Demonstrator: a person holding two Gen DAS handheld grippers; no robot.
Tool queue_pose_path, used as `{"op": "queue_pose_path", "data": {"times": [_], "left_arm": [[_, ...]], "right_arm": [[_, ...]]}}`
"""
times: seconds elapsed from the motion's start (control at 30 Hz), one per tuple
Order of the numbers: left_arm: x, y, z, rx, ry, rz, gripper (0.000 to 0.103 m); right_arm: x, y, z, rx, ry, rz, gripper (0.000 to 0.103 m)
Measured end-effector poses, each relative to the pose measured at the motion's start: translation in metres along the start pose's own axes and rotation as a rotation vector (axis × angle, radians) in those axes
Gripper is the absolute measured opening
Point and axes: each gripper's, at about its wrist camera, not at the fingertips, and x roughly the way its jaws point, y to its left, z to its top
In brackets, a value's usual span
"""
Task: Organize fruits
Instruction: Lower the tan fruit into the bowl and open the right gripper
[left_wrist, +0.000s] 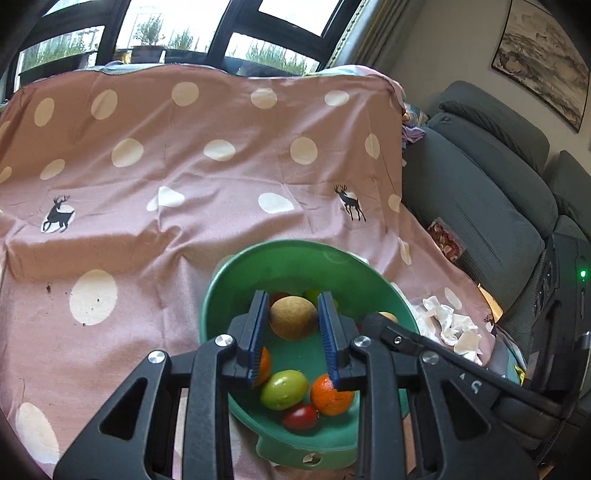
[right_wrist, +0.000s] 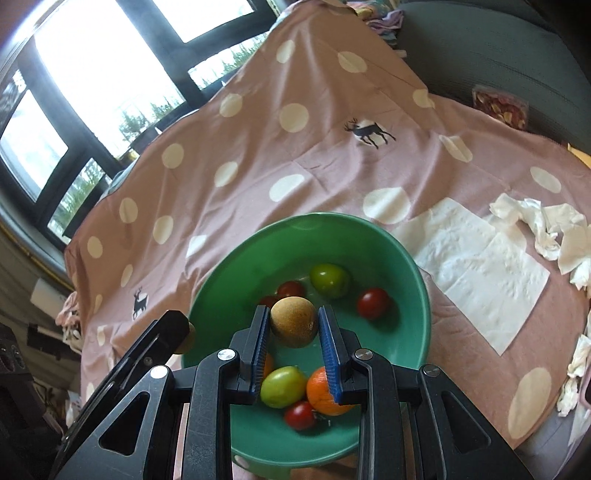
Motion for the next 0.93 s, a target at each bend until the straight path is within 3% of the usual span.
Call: {"op": "queue_pose_path", "data": {"times": [0.1,0.23,0.37,0.43,0.7,0.93], "left_arm": [[0.004,-0.004,-0.002,0.017,0.021,0.037,0.036],[-0.004,-0.006,-0.003,0.035,-0.009,0.056,0.056],[-0.013,0.0,-0.001,0.012,-0.016,0.067,0.084],[-0.019,0.0,0.0,0.003,-0.015,0.072,0.09],[-0.034,0.002,-0.003,0.027,-0.012,0.135,0.091],[-0.041,0.008,-0.006,0.017,-0.025,0.124,0.09]], "right_arm": [[0.002,-0.009,0.002,0.056,0.022,0.002,0.029],[-0.003,-0.014,0.003,0.072,0.001,0.004,0.032],[-0.014,-0.019,0.005,0.095,-0.038,-0.005,0.047],[-0.017,-0.02,0.006,0.099,-0.05,0.002,0.049],[-0.022,-0.012,0.006,0.071,-0.065,0.009,0.05],[-0.022,-0.007,0.005,0.053,-0.057,0.013,0.05]]}}
